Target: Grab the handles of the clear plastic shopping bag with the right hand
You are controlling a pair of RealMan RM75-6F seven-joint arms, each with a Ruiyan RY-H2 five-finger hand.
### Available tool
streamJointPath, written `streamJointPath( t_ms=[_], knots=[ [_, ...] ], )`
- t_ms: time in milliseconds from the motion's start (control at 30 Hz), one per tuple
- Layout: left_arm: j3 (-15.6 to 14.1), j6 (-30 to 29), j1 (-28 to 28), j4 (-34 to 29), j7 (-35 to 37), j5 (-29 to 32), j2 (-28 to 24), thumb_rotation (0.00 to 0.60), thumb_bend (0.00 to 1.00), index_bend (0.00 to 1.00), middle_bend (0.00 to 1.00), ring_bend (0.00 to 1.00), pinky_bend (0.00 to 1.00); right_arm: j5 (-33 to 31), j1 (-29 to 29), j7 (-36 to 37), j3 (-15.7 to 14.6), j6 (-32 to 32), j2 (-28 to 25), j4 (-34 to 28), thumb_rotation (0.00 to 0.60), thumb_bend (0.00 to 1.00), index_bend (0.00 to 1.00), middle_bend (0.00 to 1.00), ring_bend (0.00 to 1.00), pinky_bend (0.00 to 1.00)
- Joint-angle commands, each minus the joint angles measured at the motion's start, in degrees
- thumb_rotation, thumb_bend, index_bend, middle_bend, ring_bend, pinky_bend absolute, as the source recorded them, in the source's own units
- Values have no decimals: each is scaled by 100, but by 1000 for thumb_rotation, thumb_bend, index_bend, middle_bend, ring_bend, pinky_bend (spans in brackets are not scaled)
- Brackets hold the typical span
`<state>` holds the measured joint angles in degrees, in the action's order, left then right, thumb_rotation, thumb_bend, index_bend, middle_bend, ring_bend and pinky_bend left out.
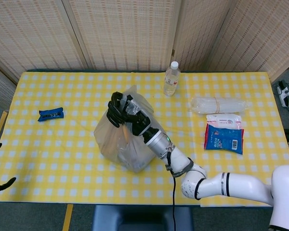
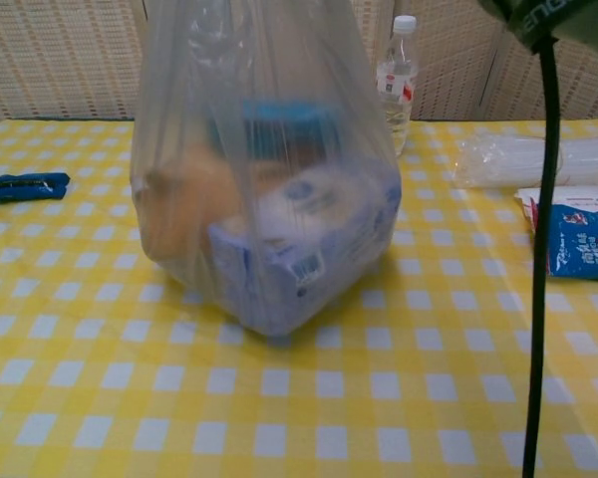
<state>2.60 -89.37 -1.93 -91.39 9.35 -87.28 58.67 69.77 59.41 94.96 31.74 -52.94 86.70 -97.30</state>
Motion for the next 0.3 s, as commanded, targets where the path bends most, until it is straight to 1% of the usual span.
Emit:
streamJointPath(
  t_ms=[33, 100, 167, 300],
  knots=[
    [-4, -26, 6, -11, -19, -24, 0, 600, 170, 0, 0, 0, 0, 172, -15, -267, 456, -96, -312, -536, 600, 537, 689, 795, 831, 807],
    [-6, -11, 0, -12, -21, -23, 1, 600, 170, 0, 0, 0, 0, 181, 20, -449, 685, -93, -483, -816, 600, 537, 689, 795, 832, 807],
    [-2, 39, -17, -8, -19, 11, -1, 600, 170, 0, 0, 0, 0, 26, 55, -690, 853, -56, -612, -1020, 600, 537, 689, 795, 832, 807],
    [18, 110, -38, -3, -26, 91, -6, 600, 170, 0, 0, 0, 0, -357, 51, -1067, 958, 24, -730, -1273, 600, 537, 690, 795, 830, 807]
  ],
)
